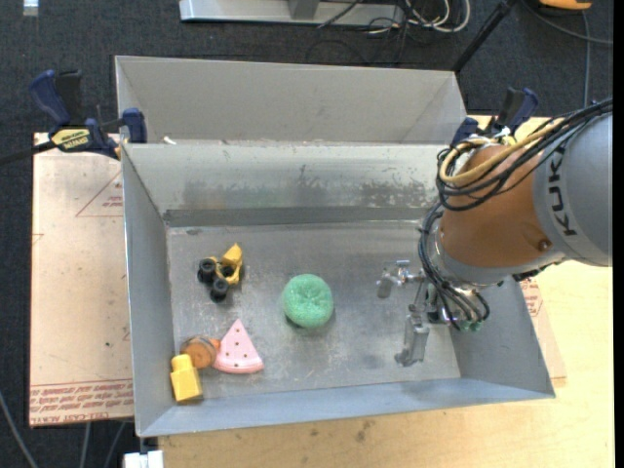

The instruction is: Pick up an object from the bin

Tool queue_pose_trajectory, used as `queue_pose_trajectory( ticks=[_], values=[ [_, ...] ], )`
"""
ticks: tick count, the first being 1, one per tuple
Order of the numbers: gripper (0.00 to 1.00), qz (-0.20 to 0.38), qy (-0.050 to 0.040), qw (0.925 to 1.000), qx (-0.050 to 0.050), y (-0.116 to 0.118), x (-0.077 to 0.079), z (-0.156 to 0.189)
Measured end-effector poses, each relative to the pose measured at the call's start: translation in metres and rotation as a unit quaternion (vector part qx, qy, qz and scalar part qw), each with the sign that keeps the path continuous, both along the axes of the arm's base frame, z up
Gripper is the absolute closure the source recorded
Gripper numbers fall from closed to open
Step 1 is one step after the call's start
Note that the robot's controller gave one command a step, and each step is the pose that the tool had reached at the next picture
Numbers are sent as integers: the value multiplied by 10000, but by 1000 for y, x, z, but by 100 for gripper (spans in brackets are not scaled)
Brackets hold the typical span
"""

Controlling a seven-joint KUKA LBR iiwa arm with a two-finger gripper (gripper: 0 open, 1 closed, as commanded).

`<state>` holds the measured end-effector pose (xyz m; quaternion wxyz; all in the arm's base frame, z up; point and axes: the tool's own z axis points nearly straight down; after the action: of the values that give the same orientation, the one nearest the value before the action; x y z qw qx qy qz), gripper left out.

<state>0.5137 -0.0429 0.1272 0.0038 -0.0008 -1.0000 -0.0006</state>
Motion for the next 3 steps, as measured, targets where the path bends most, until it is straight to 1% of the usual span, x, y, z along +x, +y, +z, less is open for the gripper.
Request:
queue_pose_trajectory(
  ticks=[1, 2, 3],
  values=[
    [0, 3, -17, 10000, -1, 0, 0, 3],
    [0, 214, -60, 9998, -2, -37, 20, -22],
    [0, 294, -53, 9996, -16, -5, 39, -34]
  ],
)
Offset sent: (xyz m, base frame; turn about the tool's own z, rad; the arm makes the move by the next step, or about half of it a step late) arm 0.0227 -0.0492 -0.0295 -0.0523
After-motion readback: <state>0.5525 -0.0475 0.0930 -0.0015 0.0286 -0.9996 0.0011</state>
